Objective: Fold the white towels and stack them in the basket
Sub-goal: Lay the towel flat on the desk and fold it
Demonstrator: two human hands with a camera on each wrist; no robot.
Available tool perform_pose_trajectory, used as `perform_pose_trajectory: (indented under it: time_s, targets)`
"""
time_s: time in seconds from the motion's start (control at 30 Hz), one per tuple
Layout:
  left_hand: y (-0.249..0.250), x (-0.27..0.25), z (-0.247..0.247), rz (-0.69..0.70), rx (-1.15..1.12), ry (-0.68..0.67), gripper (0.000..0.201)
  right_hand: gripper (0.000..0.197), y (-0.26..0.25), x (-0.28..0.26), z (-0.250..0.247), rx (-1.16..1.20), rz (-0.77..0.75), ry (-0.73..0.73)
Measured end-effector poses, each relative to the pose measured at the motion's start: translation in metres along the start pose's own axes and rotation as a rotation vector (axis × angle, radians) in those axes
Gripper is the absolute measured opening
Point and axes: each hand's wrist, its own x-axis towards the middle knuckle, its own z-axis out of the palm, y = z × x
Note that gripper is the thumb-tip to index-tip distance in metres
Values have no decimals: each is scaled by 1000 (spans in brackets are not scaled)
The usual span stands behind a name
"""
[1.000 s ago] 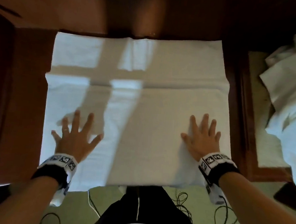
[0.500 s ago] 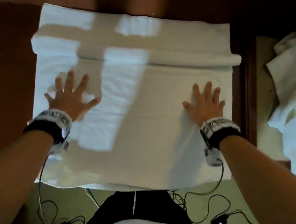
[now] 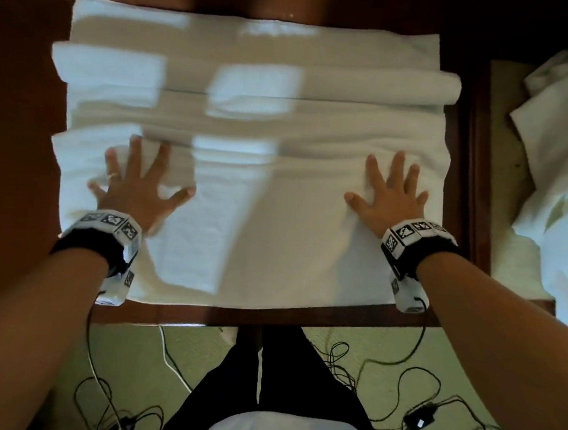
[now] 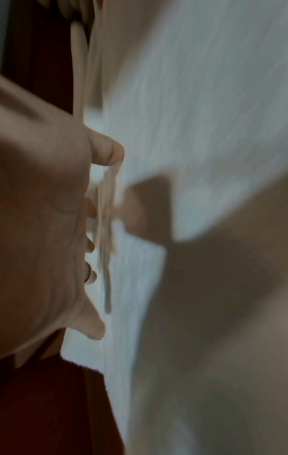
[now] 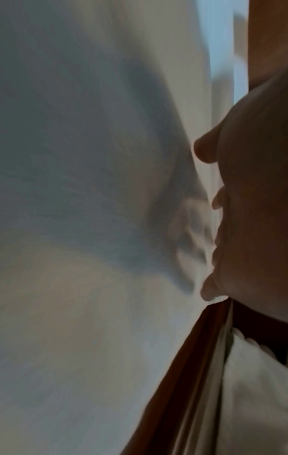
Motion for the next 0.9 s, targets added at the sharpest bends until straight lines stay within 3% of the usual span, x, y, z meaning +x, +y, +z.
perform_pose_trajectory:
  time_s: [0.13,0.27,0.43,0.53,0.67,0.8,0.9]
  targets:
    - [8,-41,25,43,45,-9,92,79,2,-45,18,41,32,32]
    - [10,-94,73,57,51,-44,87,79,24,-105,67,-32,21,-59]
    - [10,-74,71,67,87,7,88,82,25,-83,58,-20,33,-5]
    - [1,-75,63,79,-78,84,82,80,9,-86,52,4,48,69]
    - [-44,-110,61,57,-315,417,53,75,-36,-112,72,-60,-117,158]
    - [-102,-140,74,-15,-327,439,42,73,-88,-130,96,-179,-326,131]
    - [-126,-146,84,31,-261,394,35,72,-113,-132,106,-198,-331,47]
